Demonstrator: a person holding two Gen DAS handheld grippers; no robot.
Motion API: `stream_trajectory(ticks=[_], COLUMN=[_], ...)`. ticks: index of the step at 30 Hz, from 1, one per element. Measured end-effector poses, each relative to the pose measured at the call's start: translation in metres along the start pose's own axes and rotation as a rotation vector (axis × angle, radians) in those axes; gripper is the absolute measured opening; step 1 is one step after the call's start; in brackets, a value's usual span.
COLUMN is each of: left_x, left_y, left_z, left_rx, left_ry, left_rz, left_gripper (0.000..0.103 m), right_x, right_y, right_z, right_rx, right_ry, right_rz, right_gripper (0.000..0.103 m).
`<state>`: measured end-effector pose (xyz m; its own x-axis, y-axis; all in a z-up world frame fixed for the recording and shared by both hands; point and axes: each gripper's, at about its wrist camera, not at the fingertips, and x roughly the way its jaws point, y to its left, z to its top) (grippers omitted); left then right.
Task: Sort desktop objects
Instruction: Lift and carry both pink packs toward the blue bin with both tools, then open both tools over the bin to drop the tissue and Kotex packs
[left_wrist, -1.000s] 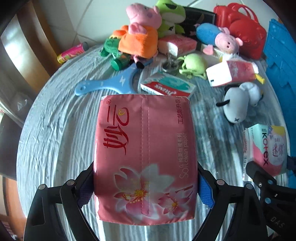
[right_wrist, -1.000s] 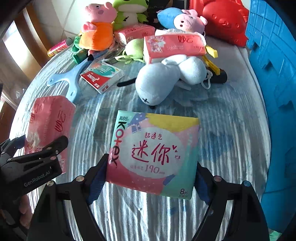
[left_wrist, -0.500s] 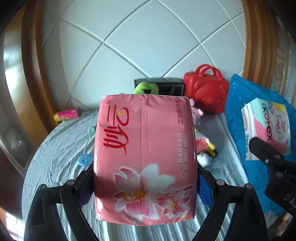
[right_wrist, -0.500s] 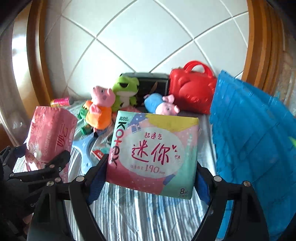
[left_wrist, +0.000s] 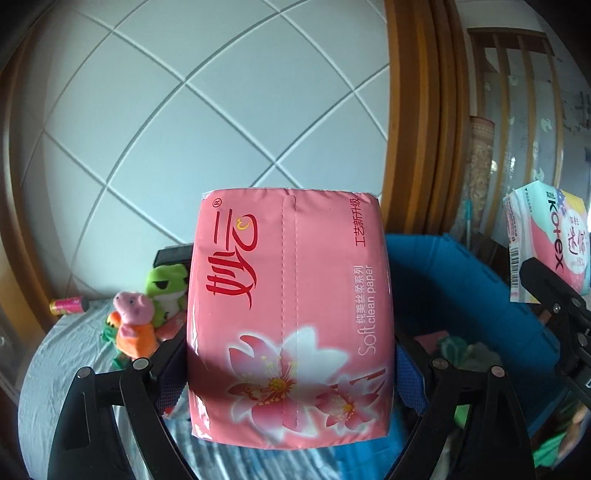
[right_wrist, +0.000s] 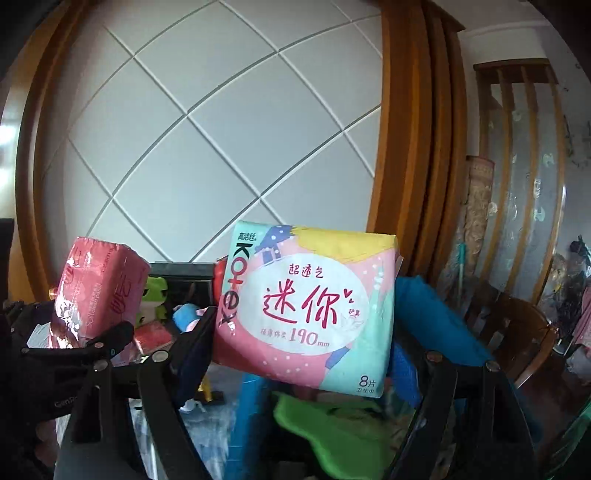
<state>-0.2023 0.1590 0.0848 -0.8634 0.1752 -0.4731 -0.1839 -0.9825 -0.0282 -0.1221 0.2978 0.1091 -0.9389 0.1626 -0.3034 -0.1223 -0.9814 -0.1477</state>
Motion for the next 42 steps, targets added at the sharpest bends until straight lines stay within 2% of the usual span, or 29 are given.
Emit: stream_trajectory(ticks=[4, 7, 11, 13, 18, 22, 25, 30, 32, 35, 42], left_x=[0.013, 0.033, 0.060, 0.066, 0.079, 0.096, 0.107, 0.111, 0.108, 0.102, 0.106], left_y=[-0.092, -0.145, -0.196, -0.214, -0.228, -0.222, -0.222, -0.219, -0.217, -0.218, -0.229], left_z=[0.031, 0.043, 0.053, 0.058, 0.071, 0.073, 0.069, 0.065, 0.064, 0.066, 0.058], left_rx=[0.038, 0.072, 0.116, 0.145, 0.125, 0.100, 0.119, 0.104, 0.101, 0.096, 0.160], left_ry=[0.049, 0.117, 0.240, 0.253, 0.299, 0.345, 0.374, 0.402, 0.389, 0.354, 0.314], left_rz=[-0.056, -0.050, -0.044, -0.016, 0.007, 0.004, 0.039, 0.053, 0.045, 0.041, 0.069], left_gripper=[0.091, 0.091, 0.091, 0.091, 0.091, 0.092, 0.092, 0.092, 0.092, 0.092, 0.094], right_x=[0.002, 0.021, 0.066, 0.089, 0.126, 0.144, 0.152, 0.155, 0.156, 0.157, 0.153], right_y=[-0.082, -0.133, -0.182, -0.197, -0.217, -0.227, -0.228, -0.230, -0.230, -0.230, -0.238], right_z=[0.021, 0.032, 0.038, 0.038, 0.039, 0.049, 0.060, 0.067, 0.065, 0.063, 0.056], right_rx=[-0.064, -0.111, -0.159, -0.176, -0.161, -0.145, -0.140, -0.146, -0.150, -0.155, -0.152], right_ry=[0.008, 0.067, 0.213, 0.291, 0.381, 0.399, 0.408, 0.401, 0.401, 0.399, 0.389], right_rz=[-0.042, -0.061, -0.027, 0.007, 0.074, 0.102, 0.128, 0.153, 0.158, 0.166, 0.169], right_gripper=[0.082, 0.082, 0.082, 0.082, 0.082, 0.082, 0.082, 0.085, 0.090, 0.091, 0.092])
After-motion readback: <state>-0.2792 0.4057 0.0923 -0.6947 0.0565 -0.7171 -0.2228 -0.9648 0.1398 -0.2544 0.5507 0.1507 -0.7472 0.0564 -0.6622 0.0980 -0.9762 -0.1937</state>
